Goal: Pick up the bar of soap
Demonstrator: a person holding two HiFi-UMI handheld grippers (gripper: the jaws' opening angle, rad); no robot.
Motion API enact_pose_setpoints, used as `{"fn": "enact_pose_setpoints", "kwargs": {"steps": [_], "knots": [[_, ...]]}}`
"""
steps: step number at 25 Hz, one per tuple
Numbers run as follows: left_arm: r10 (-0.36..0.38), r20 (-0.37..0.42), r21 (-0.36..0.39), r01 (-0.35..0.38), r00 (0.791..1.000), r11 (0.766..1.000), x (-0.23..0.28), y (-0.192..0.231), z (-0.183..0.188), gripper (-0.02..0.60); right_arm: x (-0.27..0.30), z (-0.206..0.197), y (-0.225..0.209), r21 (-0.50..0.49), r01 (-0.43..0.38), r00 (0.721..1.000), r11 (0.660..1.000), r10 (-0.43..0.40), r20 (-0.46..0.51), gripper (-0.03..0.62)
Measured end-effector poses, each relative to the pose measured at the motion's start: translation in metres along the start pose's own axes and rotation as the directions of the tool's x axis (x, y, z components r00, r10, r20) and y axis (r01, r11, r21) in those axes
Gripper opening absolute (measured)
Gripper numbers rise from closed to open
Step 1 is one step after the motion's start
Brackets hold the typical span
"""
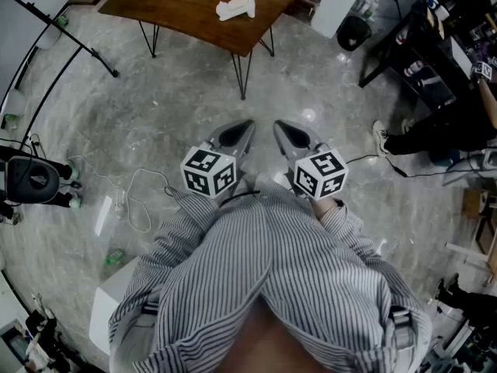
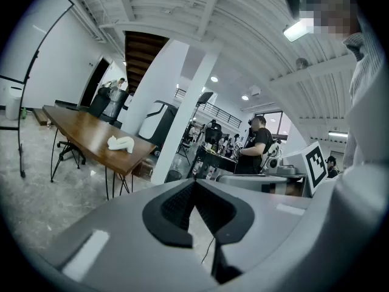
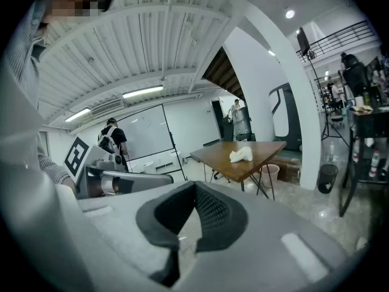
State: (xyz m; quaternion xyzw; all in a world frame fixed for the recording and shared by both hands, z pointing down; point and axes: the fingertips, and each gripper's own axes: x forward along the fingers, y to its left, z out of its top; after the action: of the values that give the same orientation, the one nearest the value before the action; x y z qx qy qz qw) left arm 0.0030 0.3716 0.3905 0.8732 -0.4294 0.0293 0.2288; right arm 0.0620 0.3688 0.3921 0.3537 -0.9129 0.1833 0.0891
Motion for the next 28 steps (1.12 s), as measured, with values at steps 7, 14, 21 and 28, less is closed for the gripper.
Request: {"fn": "enact_pose_setpoints", "kwargs": {"steps": [7, 14, 21, 28], "knots": [[0.063, 0.043, 0.028, -0.064, 0.997, 0.998, 0.014, 0.005, 0.023, 0.002, 0.013, 0.035, -0.009, -0.056, 0.048, 0.997, 0.997, -0.045, 0.056, 0.002], [0.132, 0.142, 0.038, -0.139, 0.981, 0.990, 0.011, 0.016, 0.047, 0.002, 0.010, 0.047, -0.024, -0.048, 0.088, 0.992, 0.995, -0.084, 0.093, 0.002], [0.150, 0.171, 0.030, -0.158, 0.974, 0.987, 0.021, 0.031, 0.062, 0.002, 0.022, 0.058, -0.031, -0.099, 0.083, 0.992, 0.992, -0.073, 0.099, 0.002], [0.169, 0.190, 0.019, -0.176, 0.967, 0.984, 0.038, 0.040, 0.072, 0.002, 0.033, 0.081, -0.043, -0.155, 0.068, 0.986, 0.986, -0.043, 0.161, 0.003]]}}
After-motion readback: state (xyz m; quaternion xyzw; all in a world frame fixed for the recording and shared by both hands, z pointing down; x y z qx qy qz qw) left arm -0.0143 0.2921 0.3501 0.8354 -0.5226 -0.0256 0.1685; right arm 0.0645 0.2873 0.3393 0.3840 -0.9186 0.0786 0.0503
